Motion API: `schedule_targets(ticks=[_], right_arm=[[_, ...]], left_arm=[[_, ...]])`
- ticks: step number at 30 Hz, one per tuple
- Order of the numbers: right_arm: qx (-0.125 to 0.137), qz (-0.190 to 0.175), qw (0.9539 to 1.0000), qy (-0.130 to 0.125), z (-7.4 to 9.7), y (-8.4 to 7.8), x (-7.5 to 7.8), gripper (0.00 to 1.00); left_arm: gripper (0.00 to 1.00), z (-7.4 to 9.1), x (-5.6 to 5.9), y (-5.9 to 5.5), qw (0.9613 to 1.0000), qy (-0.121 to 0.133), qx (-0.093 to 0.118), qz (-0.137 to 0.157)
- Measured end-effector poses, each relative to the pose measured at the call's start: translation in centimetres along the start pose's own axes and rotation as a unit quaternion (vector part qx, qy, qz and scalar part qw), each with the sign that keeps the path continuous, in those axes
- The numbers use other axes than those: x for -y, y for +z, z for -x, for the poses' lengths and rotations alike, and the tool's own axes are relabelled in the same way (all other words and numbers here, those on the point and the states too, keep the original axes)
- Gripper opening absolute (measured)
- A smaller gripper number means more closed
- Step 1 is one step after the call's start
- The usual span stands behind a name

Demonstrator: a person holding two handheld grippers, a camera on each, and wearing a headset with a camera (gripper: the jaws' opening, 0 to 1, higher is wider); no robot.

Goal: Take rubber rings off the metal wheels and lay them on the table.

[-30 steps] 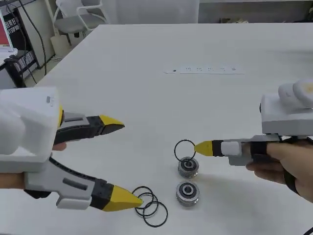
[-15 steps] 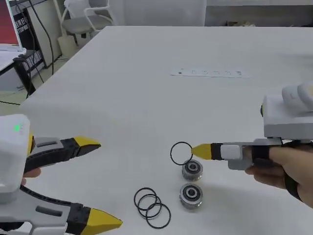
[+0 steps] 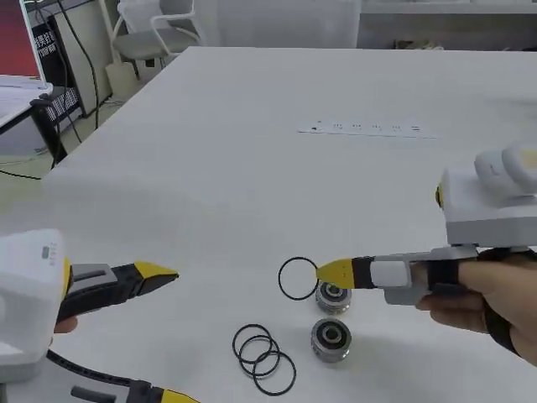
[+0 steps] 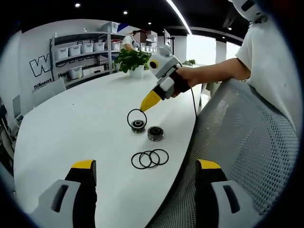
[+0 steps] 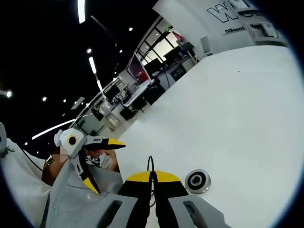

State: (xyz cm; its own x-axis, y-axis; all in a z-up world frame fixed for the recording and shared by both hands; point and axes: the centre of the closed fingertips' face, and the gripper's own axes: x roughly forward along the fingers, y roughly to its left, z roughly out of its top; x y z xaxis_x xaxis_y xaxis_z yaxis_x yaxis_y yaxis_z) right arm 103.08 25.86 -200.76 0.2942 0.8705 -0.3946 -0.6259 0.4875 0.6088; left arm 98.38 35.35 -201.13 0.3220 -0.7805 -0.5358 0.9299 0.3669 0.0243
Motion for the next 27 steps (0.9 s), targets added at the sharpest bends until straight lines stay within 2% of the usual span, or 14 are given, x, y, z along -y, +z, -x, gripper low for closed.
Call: schedule_targets(ticks=[10,15,23,27], right_arm=[[-0.060,0.045,0.9971,0.018,-1.0,-2.3,-1.3,0.00],[-0.082,0.051,0.9948,0.030,-1.6,-3.4,-1.7,0.00],[-0.122,0.068,0.9897,0.032,-2.6,-5.4,-1.8,0.00],[-0.135,0.070,0.9880,0.024,-3.0,-6.2,-1.1,0.00]], left_arm=[[0.82,-0.1,-0.1,-0.8,0.9999,0.003,-0.016,0.004],[0.81,-0.1,0.0,-1.0,0.9998,0.002,-0.020,0.008],[0.80,-0.1,-0.2,-1.1,0.9997,0.005,-0.018,0.015],[0.79,0.0,-0.2,-1.2,0.9996,0.006,-0.020,0.018]])
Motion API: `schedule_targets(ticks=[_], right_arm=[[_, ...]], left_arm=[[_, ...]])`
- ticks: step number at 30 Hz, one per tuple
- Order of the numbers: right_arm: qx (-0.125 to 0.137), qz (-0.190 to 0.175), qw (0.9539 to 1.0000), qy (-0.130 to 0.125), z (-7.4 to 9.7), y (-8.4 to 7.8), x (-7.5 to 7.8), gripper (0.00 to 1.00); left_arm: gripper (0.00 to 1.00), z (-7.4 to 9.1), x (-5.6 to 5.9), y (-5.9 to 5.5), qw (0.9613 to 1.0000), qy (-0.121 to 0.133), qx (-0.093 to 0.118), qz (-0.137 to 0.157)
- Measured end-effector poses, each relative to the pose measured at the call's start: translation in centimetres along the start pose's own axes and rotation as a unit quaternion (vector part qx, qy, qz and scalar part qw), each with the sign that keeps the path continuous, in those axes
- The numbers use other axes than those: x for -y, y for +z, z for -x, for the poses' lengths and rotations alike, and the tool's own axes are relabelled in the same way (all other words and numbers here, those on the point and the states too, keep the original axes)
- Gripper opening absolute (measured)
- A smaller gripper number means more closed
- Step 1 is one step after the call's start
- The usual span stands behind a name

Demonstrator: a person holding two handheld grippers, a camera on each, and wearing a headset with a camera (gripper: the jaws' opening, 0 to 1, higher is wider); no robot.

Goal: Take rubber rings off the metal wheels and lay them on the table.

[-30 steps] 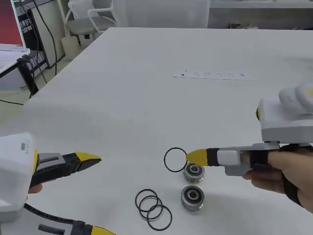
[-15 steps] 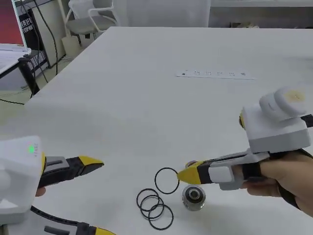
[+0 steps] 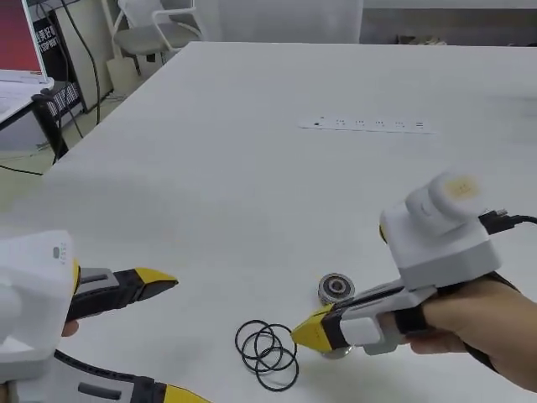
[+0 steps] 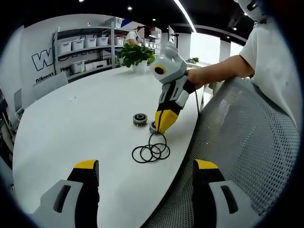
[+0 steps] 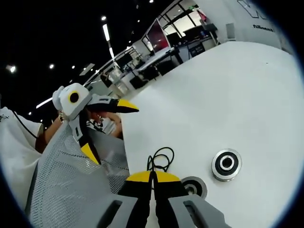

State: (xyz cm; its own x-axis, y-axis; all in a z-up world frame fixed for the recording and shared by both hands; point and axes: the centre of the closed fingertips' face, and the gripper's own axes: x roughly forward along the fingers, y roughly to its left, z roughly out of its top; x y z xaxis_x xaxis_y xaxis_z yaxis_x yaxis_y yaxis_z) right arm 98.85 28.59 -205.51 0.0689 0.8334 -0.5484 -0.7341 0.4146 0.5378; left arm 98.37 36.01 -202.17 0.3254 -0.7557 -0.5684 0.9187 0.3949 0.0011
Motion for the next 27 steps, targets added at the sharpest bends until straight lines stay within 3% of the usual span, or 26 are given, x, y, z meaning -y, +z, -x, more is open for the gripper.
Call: schedule_targets(ticks=[11,19,27], right_arm=[[-0.010,-0.006,0.9999,-0.005,-0.7,-0.6,0.5,0.00],[-0.007,-0.008,0.9995,-0.030,-0.6,-0.5,1.3,0.00],[-0.010,0.027,0.9984,-0.048,-0.9,-0.4,1.4,0.00]], left_arm=[[0.78,0.0,0.0,-0.2,1.0000,0.001,-0.005,-0.001],[0.75,0.0,-0.2,-0.2,1.0000,0.005,-0.002,0.003],[0.73,0.1,-0.3,-0.1,1.0000,0.008,-0.002,0.002]])
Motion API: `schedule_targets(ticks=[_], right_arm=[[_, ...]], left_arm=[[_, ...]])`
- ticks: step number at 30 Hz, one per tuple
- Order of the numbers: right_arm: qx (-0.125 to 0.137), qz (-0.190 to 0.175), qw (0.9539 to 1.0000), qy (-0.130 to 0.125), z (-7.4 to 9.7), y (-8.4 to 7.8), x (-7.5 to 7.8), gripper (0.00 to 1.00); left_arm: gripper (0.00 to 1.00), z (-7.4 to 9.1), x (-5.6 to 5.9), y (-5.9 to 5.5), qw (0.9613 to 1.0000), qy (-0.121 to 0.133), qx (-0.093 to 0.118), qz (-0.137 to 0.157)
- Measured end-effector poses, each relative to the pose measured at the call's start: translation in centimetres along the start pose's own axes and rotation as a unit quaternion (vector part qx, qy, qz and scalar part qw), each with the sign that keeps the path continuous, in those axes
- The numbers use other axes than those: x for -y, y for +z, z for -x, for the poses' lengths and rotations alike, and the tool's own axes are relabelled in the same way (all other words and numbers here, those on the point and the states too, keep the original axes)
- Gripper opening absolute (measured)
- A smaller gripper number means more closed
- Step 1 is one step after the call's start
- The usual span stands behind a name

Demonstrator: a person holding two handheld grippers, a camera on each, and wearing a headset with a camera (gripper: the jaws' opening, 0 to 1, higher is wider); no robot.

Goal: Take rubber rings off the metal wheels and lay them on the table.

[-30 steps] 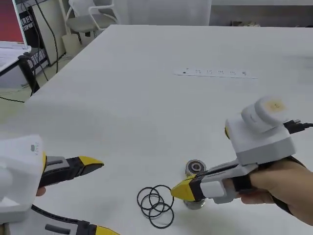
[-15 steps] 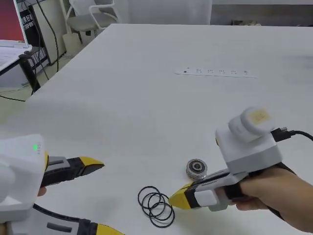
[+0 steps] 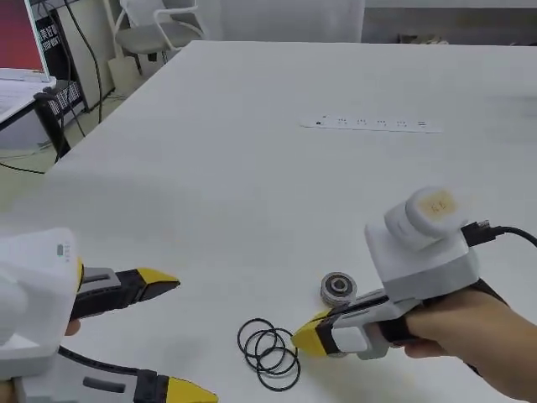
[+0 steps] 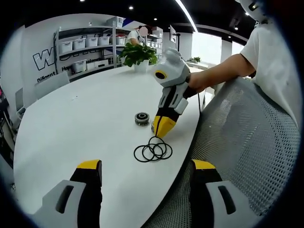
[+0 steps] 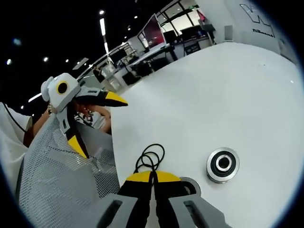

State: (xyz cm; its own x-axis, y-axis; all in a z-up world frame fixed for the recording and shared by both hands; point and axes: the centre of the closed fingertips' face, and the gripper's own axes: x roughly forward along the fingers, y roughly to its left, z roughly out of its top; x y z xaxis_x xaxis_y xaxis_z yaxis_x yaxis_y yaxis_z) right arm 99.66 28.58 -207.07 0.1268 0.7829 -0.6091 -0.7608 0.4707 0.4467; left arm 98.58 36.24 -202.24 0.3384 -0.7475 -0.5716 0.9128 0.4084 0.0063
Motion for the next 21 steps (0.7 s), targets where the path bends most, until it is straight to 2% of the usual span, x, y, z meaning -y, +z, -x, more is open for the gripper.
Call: schedule_targets(ticks=[10,21], right_arm=[[0.004,0.046,0.9987,-0.021,-0.43,0.24,0.30,0.00],[0.002,0.060,0.9978,-0.030,-0.29,0.42,0.63,0.02]], left_arm=[[0.72,0.00,-0.08,-0.17,1.0000,0.002,-0.004,0.003],[0.72,0.04,-0.15,-0.28,1.0000,0.003,-0.007,0.002]])
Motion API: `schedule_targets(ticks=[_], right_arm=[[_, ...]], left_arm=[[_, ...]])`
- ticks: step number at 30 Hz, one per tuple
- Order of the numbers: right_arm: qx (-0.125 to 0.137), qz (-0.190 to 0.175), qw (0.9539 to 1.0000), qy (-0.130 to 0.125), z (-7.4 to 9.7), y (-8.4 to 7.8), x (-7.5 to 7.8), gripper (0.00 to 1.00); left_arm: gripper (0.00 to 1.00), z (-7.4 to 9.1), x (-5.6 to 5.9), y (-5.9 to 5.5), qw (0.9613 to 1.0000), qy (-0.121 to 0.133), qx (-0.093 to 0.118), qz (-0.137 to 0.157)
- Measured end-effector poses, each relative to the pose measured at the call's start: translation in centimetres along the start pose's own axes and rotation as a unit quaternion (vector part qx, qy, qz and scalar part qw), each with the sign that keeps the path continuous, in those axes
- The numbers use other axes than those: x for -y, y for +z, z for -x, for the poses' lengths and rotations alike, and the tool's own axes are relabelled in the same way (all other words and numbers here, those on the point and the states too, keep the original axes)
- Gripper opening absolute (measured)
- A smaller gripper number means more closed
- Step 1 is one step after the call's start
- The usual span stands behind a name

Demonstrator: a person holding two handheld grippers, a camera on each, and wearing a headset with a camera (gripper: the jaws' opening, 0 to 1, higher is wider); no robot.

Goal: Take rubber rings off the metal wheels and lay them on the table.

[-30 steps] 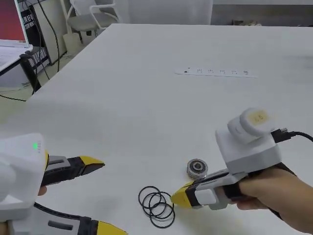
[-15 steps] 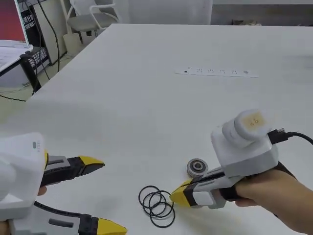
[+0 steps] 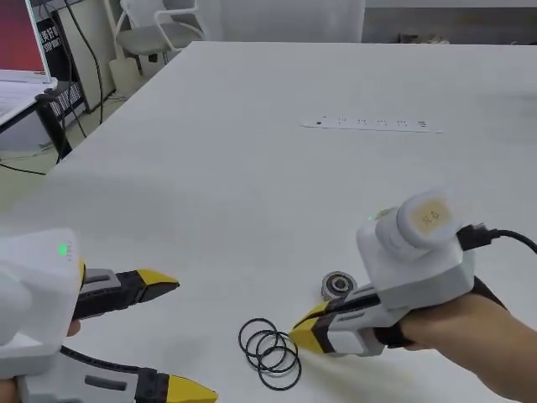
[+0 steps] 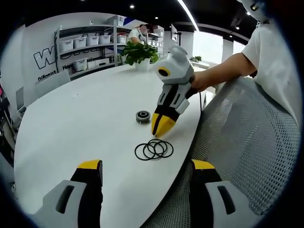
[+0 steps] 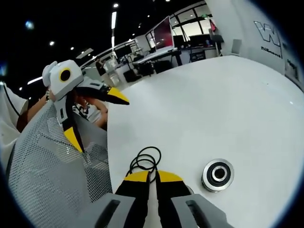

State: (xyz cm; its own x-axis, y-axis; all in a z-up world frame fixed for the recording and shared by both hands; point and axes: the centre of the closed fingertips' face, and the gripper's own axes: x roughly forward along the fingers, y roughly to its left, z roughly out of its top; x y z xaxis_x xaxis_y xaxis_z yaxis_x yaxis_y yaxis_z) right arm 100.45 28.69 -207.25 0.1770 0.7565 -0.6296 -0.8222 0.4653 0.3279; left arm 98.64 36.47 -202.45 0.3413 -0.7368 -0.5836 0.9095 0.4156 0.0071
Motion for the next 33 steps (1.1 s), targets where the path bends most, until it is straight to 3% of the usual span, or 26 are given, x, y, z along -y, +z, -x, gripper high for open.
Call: schedule_targets(ticks=[11,15,27,33], right_arm=[[0.013,-0.004,0.9999,-0.009,0.8,0.7,0.5,0.07],[0.013,0.001,0.9998,-0.016,1.1,0.8,0.8,0.11],[0.055,0.000,0.9982,-0.024,3.3,3.1,0.9,0.21],[0.055,0.017,0.9978,-0.034,4.2,3.5,1.2,0.31]], left_arm=[[0.72,0.0,0.0,0.0,1.0000,0.000,0.001,0.002],[0.72,0.0,0.0,0.0,1.0000,0.000,0.001,0.001],[0.73,0.1,0.0,0.2,1.0000,0.000,0.004,0.002],[0.73,0.1,0.1,0.2,1.0000,-0.001,0.005,0.003]])
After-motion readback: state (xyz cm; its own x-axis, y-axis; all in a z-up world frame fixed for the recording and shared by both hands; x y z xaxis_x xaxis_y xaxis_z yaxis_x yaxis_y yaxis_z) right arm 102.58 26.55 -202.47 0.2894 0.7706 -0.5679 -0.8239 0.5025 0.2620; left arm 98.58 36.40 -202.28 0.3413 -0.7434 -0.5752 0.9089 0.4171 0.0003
